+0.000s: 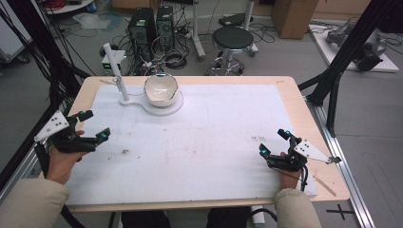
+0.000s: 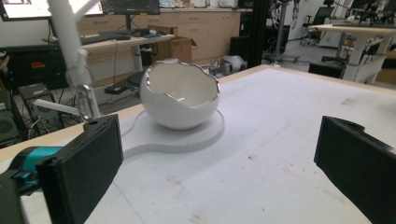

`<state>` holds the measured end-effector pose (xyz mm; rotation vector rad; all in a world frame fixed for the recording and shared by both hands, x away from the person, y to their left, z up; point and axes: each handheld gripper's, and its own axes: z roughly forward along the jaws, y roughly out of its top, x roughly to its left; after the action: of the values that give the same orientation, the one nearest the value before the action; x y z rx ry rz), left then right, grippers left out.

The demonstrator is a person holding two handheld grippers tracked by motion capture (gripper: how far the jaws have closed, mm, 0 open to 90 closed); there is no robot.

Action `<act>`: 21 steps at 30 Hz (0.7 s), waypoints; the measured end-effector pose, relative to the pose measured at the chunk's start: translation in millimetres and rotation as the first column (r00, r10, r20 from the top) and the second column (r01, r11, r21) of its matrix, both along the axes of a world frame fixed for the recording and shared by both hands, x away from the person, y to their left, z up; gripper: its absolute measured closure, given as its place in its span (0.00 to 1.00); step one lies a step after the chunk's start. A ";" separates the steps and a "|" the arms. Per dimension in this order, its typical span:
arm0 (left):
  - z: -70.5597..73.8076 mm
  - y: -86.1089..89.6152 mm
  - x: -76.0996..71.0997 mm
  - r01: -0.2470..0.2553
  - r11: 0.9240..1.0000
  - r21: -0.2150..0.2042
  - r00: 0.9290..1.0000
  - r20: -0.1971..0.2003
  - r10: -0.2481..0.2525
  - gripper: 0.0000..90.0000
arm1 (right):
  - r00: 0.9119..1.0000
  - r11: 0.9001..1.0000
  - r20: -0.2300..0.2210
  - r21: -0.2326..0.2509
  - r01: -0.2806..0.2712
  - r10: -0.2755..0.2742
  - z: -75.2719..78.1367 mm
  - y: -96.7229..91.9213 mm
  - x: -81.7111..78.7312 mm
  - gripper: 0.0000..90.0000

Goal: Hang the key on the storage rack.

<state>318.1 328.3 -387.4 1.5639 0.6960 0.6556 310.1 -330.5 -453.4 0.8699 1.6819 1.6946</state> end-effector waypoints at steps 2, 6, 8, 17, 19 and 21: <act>-11.4 -9.4 -6.8 0.003 1.000 0.019 1.000 0.010 -0.003 0.02 | 1.000 1.000 0.002 -0.002 0.000 0.000 0.0 -0.1 0.2 0.01; -23.5 -16.8 -13.6 0.000 1.000 0.020 1.000 0.019 0.000 0.02 | 1.000 1.000 0.003 -0.004 -0.001 0.001 0.0 -0.1 0.1 0.01; -34.5 -19.1 -19.1 -0.017 1.000 -0.008 1.000 0.027 0.017 0.02 | 1.000 1.000 0.001 -0.001 0.000 0.000 0.0 0.0 0.0 0.01; -59.6 -18.8 -34.2 -0.035 0.999 -0.034 0.996 0.080 0.038 0.02 | 1.000 1.000 0.003 -0.006 0.000 0.000 -0.1 0.0 0.0 0.01; -64.7 -18.2 -36.5 -0.047 0.998 -0.048 0.995 0.083 0.051 0.02 | 1.000 1.000 0.004 -0.007 0.000 0.000 0.0 0.1 -0.1 0.01; -65.6 -16.6 -38.3 -0.050 0.997 -0.063 0.993 0.100 0.056 0.02 | 1.000 1.000 0.005 -0.006 0.001 -0.001 -0.1 0.3 0.0 0.01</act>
<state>279.8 311.7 -453.0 1.4502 0.6769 0.7423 310.2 -330.2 -453.4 0.8632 1.6826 1.6890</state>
